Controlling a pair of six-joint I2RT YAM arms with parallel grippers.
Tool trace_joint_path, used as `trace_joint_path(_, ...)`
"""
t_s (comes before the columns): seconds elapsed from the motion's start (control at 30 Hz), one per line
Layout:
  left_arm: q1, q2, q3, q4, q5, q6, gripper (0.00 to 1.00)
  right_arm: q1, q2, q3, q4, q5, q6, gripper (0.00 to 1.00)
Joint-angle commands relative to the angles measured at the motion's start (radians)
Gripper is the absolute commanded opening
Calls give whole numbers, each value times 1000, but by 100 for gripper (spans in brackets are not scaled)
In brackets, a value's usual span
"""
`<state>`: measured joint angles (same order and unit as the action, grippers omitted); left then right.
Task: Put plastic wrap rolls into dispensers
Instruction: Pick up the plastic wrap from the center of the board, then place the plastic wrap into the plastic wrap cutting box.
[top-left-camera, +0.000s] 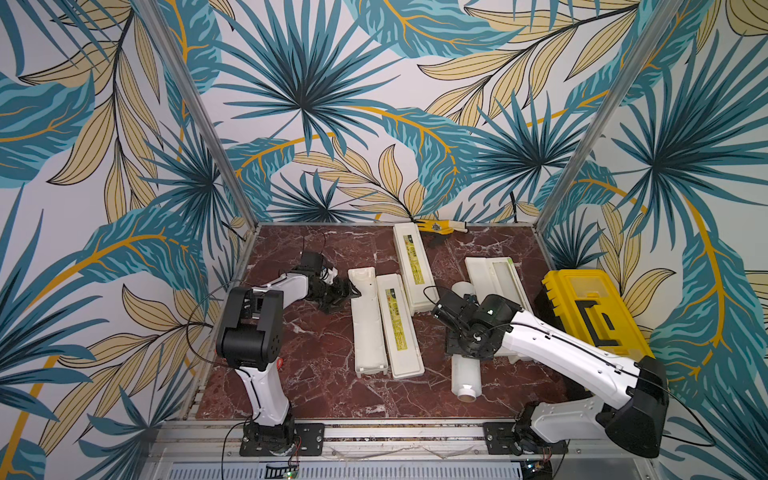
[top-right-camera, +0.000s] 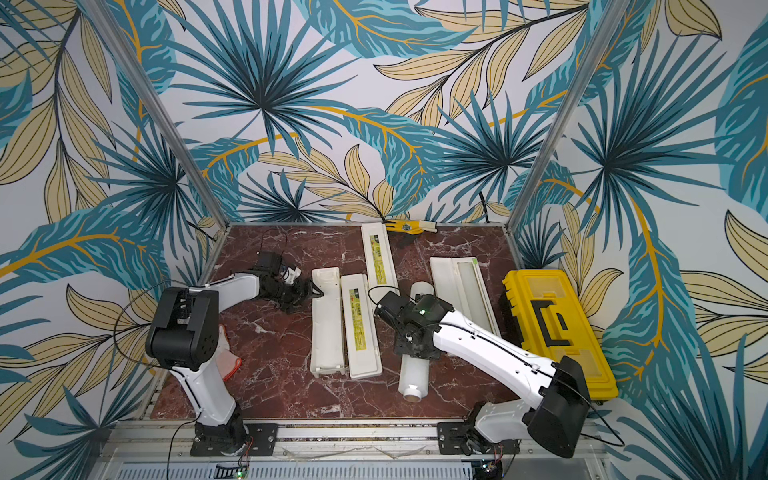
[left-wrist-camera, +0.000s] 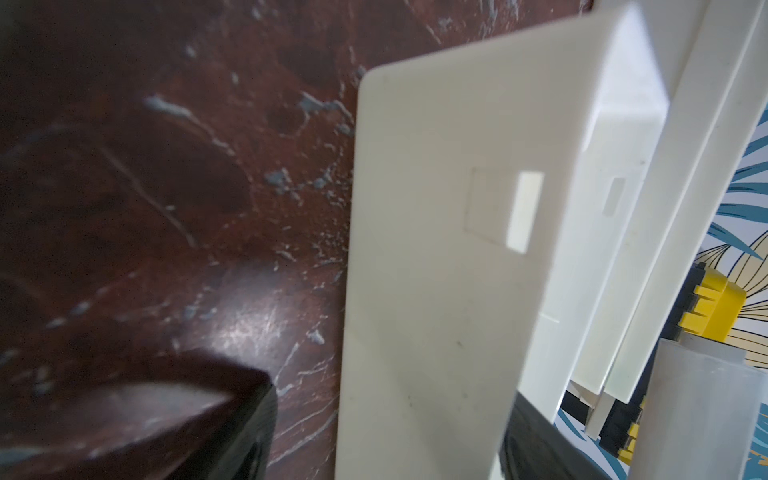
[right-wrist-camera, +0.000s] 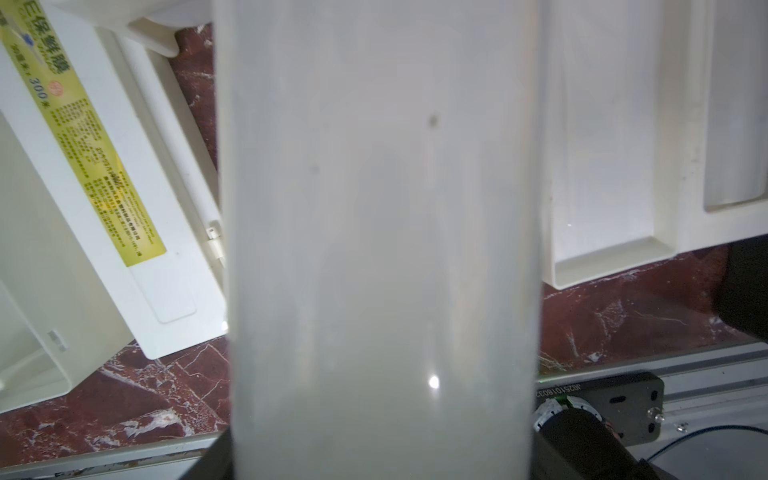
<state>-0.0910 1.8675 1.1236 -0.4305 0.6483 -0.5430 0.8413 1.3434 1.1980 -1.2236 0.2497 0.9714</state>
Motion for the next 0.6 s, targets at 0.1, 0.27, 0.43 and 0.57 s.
trace_joint_path(0.1, -8, 28, -24, -2, -26, -2, 82, 5, 38, 139, 96, 80, -99, 47)
trace_joint_path(0.27, -15, 2, -41, 5, -30, -8, 82, 5, 181, 312, 174, 19, -208, 48)
trace_joint_path(0.43, 10, -77, -21, -12, -60, -7, 84, 17, 399, 562, 209, -76, -270, 48)
trace_joint_path(0.57, 46, -120, 33, -75, -80, 20, 88, 33, 538, 719, 212, -121, -285, 50)
